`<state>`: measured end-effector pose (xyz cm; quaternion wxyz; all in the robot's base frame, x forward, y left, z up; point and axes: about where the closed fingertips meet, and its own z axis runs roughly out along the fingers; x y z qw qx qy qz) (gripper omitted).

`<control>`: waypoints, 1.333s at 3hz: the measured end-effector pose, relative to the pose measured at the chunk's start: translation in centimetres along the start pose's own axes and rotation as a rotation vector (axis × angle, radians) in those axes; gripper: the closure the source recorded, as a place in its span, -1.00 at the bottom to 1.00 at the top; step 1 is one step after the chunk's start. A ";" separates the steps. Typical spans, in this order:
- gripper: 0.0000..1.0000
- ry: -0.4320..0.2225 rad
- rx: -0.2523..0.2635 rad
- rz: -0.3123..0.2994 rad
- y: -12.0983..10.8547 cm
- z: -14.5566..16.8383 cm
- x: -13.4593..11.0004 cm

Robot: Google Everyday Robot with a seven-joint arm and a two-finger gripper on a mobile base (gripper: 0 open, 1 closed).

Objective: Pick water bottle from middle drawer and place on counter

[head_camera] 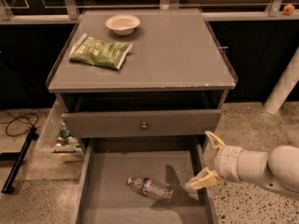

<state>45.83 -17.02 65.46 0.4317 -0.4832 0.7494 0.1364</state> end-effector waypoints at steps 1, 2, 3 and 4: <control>-1.00 0.000 0.000 0.000 0.0 0.0 0.0; -1.00 0.032 -0.055 -0.001 2.5 3.0 1.9; -1.00 0.061 -0.134 0.015 5.9 7.2 4.2; -1.00 0.119 -0.188 -0.008 9.2 10.6 6.2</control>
Offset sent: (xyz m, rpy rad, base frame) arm -0.0143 0.0310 -0.0582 -0.0419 0.0699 0.0640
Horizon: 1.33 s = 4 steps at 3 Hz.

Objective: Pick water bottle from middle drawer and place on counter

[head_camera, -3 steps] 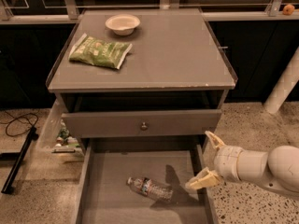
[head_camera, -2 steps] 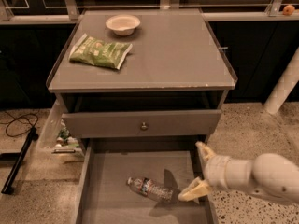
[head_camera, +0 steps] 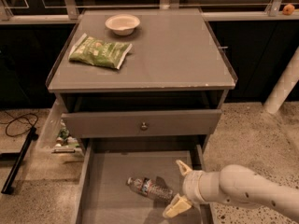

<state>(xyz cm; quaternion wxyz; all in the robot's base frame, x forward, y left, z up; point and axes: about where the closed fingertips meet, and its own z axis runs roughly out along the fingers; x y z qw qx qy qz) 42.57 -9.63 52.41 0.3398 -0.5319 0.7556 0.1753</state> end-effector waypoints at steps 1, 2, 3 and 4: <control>-1.00 0.048 -0.016 -0.043 1.4 3.6 1.1; -1.00 0.046 0.006 -0.106 1.2 6.9 2.2; -1.00 0.017 0.015 -0.124 0.7 9.4 3.1; -1.00 -0.004 0.019 -0.126 0.5 11.1 3.6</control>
Offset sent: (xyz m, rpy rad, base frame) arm 0.0198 0.0461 -0.1065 -0.0985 -0.1262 0.1024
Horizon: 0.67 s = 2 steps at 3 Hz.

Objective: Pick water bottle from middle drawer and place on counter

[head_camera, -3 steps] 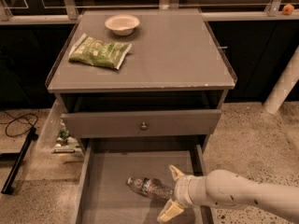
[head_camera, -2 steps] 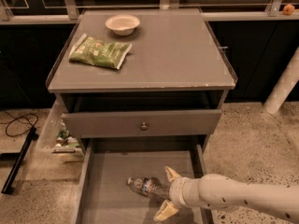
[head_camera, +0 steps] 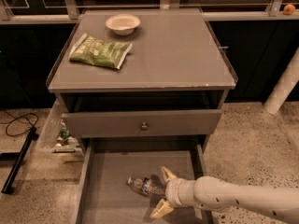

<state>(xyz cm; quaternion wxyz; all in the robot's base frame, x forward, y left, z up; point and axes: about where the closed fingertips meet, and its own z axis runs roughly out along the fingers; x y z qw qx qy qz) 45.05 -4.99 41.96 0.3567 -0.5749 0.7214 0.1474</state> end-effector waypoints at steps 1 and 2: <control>-1.00 -0.007 0.004 0.005 -0.5 1.3 0.7; -1.00 0.021 -0.006 0.056 -1.1 3.1 3.8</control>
Offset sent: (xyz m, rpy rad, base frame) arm 0.0210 -0.0098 -0.0503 -0.0048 0.0348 -0.0315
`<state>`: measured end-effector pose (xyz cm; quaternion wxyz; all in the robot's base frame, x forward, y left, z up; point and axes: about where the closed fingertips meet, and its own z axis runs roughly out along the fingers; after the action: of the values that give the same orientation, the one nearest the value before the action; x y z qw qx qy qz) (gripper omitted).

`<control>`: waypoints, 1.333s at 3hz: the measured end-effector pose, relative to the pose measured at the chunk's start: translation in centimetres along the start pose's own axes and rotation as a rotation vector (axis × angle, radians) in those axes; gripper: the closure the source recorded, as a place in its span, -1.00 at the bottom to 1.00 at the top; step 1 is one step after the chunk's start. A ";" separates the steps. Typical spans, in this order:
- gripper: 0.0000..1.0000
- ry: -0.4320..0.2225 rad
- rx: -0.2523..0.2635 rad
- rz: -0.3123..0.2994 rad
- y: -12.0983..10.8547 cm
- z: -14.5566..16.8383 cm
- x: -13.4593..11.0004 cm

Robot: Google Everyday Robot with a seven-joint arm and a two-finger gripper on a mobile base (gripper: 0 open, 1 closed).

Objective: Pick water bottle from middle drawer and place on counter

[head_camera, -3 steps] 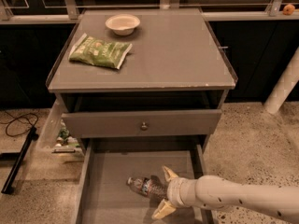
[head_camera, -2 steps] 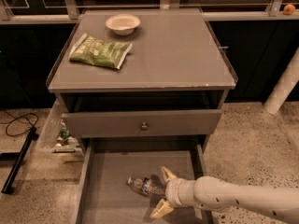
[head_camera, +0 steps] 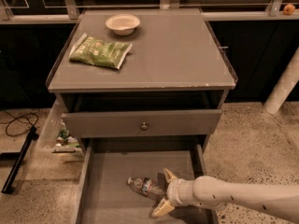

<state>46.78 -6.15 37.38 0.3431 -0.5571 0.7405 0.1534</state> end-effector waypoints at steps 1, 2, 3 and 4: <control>-1.00 0.000 0.000 0.000 0.0 0.0 0.0; -0.61 0.000 0.000 0.000 0.0 0.0 0.0; -0.15 0.000 0.000 0.000 0.0 0.0 0.0; 0.32 0.000 0.000 0.000 0.0 0.0 0.0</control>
Offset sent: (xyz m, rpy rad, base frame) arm 0.0000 -0.0001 -0.0001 -0.0001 0.0001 -0.0002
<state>46.78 -6.15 37.36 0.3431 -0.5571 0.7406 0.1534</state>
